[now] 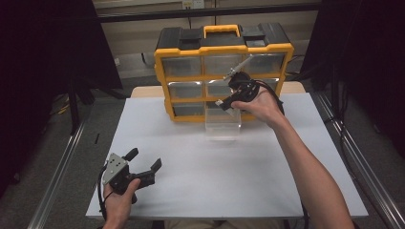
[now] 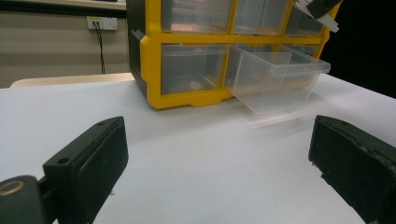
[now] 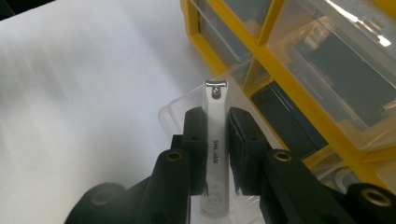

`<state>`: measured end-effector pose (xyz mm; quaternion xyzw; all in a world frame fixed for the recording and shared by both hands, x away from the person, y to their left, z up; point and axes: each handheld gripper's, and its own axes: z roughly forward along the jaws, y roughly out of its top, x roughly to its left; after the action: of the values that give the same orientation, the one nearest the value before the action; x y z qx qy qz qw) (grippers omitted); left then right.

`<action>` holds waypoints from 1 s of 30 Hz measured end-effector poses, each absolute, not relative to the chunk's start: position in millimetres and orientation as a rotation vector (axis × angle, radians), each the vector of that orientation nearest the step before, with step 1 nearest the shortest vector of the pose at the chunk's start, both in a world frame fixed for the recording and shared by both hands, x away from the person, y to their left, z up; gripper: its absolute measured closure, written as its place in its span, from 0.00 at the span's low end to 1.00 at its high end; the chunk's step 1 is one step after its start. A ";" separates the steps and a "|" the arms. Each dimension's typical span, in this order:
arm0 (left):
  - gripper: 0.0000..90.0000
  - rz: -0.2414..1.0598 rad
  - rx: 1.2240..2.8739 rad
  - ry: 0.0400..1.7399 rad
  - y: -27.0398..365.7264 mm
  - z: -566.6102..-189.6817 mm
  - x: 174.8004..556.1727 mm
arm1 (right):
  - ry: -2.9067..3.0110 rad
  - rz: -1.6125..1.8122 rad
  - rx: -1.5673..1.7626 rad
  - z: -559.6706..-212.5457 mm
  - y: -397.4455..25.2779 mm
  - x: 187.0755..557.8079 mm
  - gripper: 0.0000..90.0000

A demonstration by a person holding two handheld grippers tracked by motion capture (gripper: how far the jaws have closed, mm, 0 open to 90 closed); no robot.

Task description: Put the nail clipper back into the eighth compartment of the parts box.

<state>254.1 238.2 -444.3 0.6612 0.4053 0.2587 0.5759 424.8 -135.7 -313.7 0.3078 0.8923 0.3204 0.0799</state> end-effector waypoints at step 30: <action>0.05 0.604 1.553 0.952 239.4 -444.3 253.1 | 2.781 0.672 1.006 -329.7 -113.6 458.7 0.86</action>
<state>253.1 239.4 -444.3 0.6626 0.4063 0.2576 0.5741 458.7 -113.6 -329.7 0.3313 0.9156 0.2212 0.0544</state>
